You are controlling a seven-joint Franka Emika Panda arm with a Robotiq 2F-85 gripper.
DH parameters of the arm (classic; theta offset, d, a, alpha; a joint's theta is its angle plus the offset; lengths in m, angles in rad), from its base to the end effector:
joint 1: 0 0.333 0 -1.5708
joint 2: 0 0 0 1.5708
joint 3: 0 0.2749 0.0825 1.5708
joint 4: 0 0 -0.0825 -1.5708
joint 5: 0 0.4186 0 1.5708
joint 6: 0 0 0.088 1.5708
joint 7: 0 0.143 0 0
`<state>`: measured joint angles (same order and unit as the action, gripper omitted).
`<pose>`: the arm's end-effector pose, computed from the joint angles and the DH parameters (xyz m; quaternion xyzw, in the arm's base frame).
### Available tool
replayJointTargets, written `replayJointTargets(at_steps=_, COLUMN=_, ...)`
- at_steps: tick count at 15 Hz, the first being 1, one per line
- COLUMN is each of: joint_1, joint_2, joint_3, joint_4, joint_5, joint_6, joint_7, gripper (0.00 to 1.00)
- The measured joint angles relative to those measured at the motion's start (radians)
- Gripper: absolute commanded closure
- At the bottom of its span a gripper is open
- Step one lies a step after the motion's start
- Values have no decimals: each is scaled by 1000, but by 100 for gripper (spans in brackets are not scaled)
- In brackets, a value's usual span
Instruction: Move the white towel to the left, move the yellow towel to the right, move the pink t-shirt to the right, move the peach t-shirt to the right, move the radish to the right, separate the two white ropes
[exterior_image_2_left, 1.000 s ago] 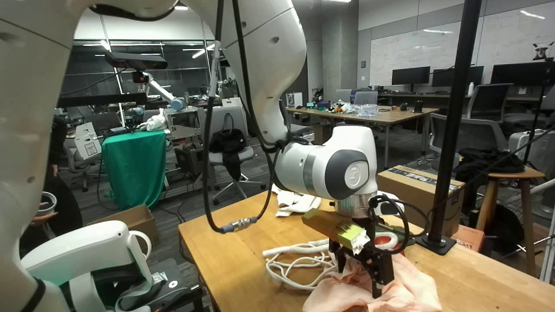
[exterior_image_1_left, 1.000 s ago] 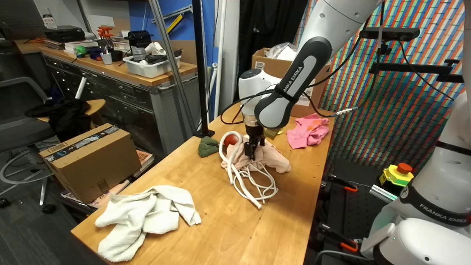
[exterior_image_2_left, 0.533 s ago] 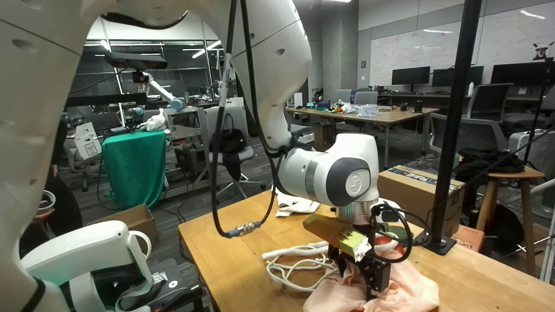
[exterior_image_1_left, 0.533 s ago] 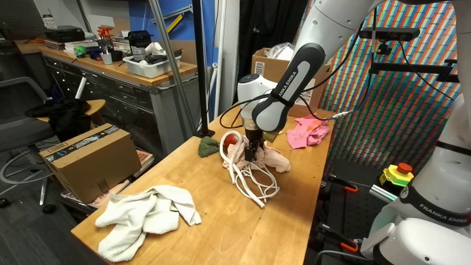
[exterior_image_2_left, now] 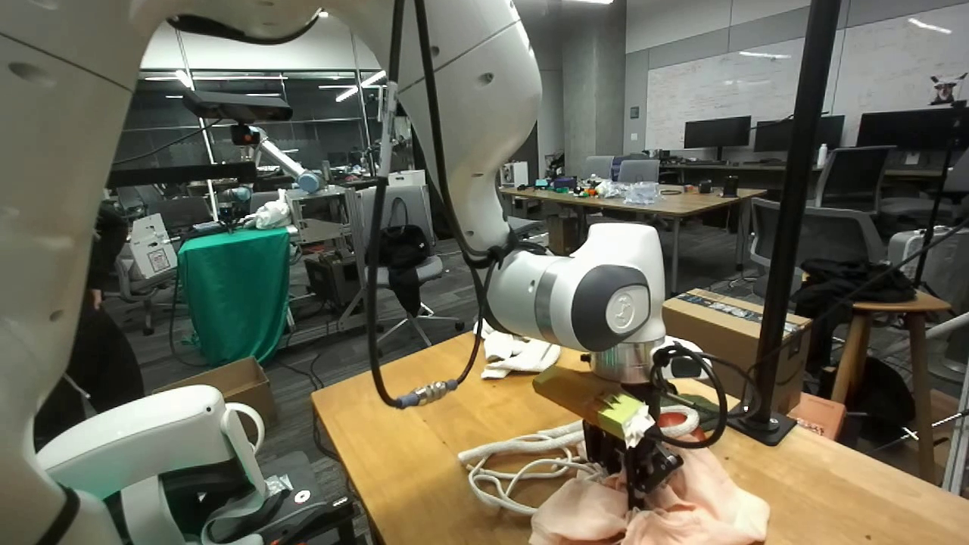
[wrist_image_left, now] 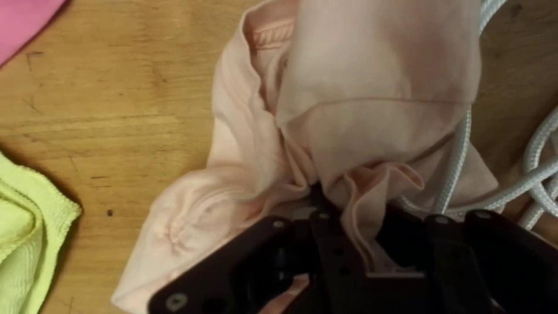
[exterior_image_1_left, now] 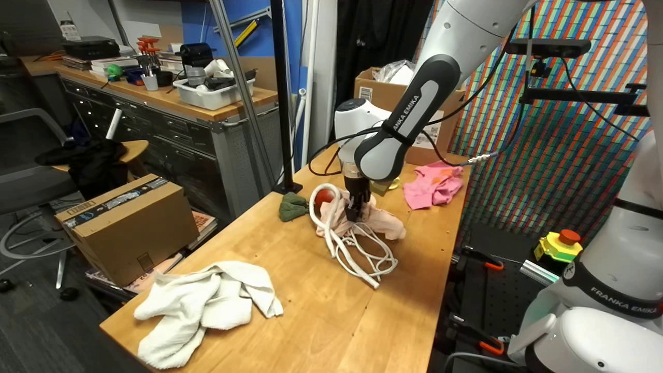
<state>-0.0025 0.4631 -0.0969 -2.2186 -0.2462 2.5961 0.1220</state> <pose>0.5291 -0.0592 0.0548 0.9958 0.0016 -0.0425 0.0814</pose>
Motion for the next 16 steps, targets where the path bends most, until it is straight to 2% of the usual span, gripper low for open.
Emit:
replayJointTargets(at_steps=2, joint_1=2, joint_2=-31, joint_3=-3, joint_4=-15, joint_5=-4, joint_6=1, joint_7=0, gripper=94)
replayJointTargets(at_steps=10, joint_1=18, joint_2=-288, joint_3=-21, joint_4=-134, joint_5=-69, joint_6=3, joint_7=56, gripper=96)
replayJointTargets(at_steps=13, joint_1=18, joint_2=-381, joint_3=-21, joint_4=-166, joint_5=-130, joint_6=11, joint_7=155, gripper=96)
replayJointTargets(at_steps=16, joint_1=14, joint_2=-456, joint_3=-21, joint_4=-185, joint_5=-267, joint_6=27, joint_7=350, gripper=96)
